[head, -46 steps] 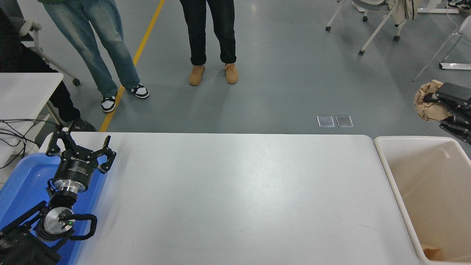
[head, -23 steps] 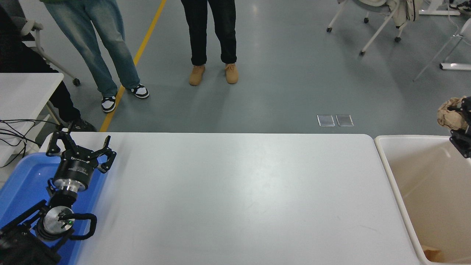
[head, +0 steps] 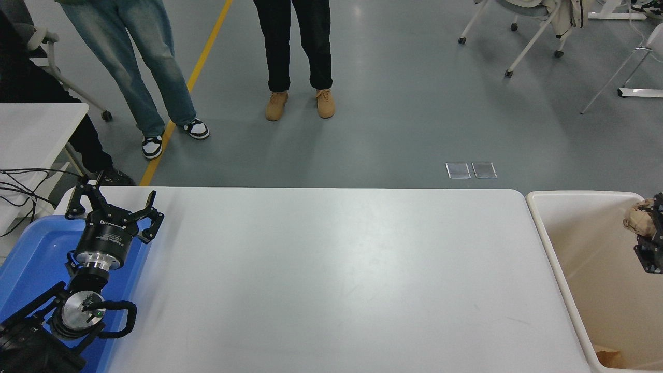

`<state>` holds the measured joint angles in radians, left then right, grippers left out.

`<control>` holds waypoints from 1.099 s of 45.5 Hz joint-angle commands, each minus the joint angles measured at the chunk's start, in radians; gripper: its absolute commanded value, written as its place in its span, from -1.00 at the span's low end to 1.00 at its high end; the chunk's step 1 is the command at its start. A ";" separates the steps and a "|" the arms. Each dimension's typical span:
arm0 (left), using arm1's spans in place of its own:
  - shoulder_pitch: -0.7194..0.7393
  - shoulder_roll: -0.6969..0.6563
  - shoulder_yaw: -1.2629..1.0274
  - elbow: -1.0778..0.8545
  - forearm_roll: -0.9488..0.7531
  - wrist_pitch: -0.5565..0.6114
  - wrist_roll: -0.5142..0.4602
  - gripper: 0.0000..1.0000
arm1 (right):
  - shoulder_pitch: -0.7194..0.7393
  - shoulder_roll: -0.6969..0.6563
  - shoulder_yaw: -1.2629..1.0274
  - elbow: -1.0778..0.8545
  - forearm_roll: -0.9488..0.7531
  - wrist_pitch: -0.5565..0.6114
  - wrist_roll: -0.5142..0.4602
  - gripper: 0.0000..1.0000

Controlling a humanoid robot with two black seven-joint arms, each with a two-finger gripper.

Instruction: Clean the table surface

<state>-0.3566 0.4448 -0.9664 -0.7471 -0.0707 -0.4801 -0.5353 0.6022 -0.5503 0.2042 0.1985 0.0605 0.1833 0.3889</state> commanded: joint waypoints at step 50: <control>-0.001 0.000 0.000 0.000 0.002 0.000 0.000 0.98 | 0.064 0.207 -0.011 -0.172 0.009 -0.206 -0.245 -1.00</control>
<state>-0.3566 0.4449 -0.9664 -0.7470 -0.0702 -0.4801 -0.5353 0.6388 -0.3519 0.1964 0.0270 0.0736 -0.0157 0.1481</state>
